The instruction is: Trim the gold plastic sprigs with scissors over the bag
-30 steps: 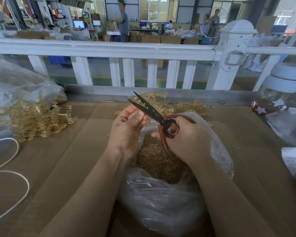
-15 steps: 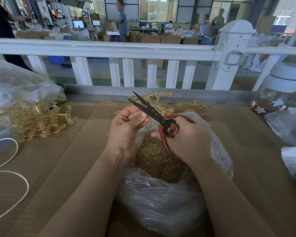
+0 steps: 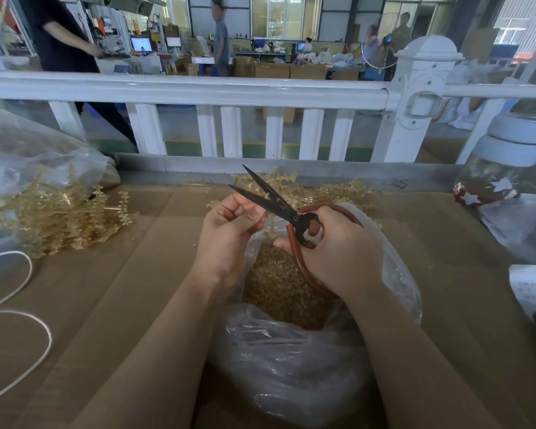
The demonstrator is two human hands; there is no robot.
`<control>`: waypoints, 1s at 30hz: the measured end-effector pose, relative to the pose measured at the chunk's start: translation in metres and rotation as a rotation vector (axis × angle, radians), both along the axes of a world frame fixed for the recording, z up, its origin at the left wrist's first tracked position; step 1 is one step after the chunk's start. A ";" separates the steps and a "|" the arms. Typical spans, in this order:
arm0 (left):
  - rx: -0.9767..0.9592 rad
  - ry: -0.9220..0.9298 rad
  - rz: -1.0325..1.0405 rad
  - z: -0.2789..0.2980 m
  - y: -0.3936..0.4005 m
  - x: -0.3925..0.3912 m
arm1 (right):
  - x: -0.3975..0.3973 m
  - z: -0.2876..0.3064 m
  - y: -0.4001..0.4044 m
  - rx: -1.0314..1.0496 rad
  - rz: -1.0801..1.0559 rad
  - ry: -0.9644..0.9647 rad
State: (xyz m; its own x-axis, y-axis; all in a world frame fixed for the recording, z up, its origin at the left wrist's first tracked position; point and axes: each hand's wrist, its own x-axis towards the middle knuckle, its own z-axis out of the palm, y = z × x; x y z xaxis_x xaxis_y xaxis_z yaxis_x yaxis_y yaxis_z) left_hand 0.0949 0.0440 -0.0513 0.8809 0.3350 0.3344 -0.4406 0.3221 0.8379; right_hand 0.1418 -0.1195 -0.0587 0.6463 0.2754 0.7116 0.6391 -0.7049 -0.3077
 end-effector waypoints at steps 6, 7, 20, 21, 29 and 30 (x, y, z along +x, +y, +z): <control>-0.021 0.038 -0.016 0.000 0.001 0.000 | 0.001 0.001 0.000 0.006 0.010 -0.035; -0.019 0.051 -0.023 0.001 0.001 0.000 | 0.002 0.000 0.000 0.011 0.019 -0.046; 0.074 0.077 0.025 0.005 -0.003 -0.002 | 0.007 -0.006 0.000 0.034 -0.050 -0.094; 0.061 0.090 0.030 0.005 -0.003 -0.001 | 0.007 -0.006 0.000 0.042 -0.044 -0.112; -0.029 0.105 0.054 0.006 -0.002 0.000 | 0.005 -0.006 -0.001 -0.025 0.047 -0.063; -0.031 0.094 0.057 0.006 -0.001 -0.001 | 0.005 -0.005 -0.001 -0.030 0.045 -0.045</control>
